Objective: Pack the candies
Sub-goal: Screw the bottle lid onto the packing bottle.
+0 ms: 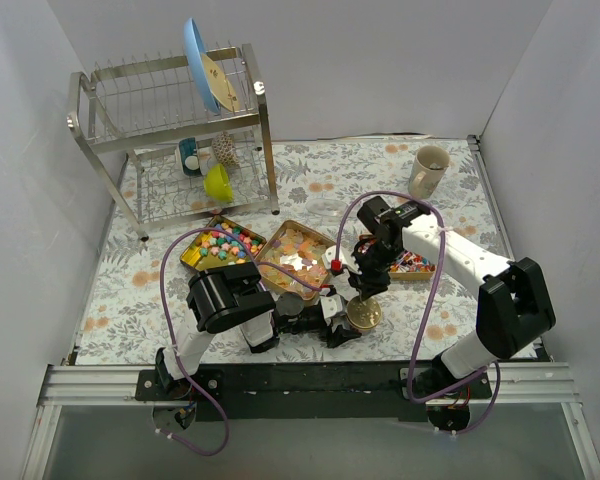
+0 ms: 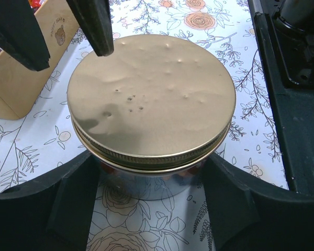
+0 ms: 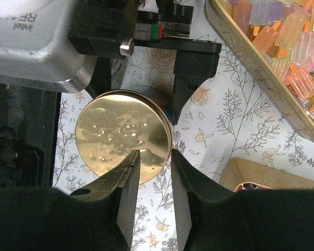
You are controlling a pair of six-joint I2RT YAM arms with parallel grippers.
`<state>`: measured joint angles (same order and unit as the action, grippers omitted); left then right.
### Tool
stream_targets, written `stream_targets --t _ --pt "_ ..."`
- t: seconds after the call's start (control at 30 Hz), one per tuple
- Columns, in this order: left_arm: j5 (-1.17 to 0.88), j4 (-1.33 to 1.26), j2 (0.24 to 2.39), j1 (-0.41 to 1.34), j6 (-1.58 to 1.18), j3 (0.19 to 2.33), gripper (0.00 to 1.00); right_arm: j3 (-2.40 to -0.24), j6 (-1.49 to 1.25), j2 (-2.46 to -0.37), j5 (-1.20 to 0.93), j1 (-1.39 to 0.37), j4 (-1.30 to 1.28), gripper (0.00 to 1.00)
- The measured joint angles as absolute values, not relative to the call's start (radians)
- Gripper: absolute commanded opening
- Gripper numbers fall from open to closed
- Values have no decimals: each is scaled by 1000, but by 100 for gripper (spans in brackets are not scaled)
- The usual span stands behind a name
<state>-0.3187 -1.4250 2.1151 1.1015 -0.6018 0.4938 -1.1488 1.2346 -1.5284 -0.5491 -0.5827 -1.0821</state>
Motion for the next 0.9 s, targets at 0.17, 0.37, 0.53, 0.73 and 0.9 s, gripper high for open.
stream_targets --t 0.17,0.37,0.53,0.73,0.9 --pt "-319 -1425 2115 1102 -601 494 0 -1135 1235 -1532 -552 -583 -1073 41" --pt "-318 -1425 2115 1102 -601 494 0 -1129 1236 -1568 -554 -583 -1073 43" --pt "-318 -1425 2115 1102 -601 494 0 -1128 1238 -1589 -553 -583 -1074 44" --pt "-317 -1425 2117 1102 -606 494 0 -1100 1238 -1570 -554 -577 -1061 46" --pt "-316 -1426 2119 1102 -606 495 0 -1054 1237 -1520 -546 -570 -1031 48"
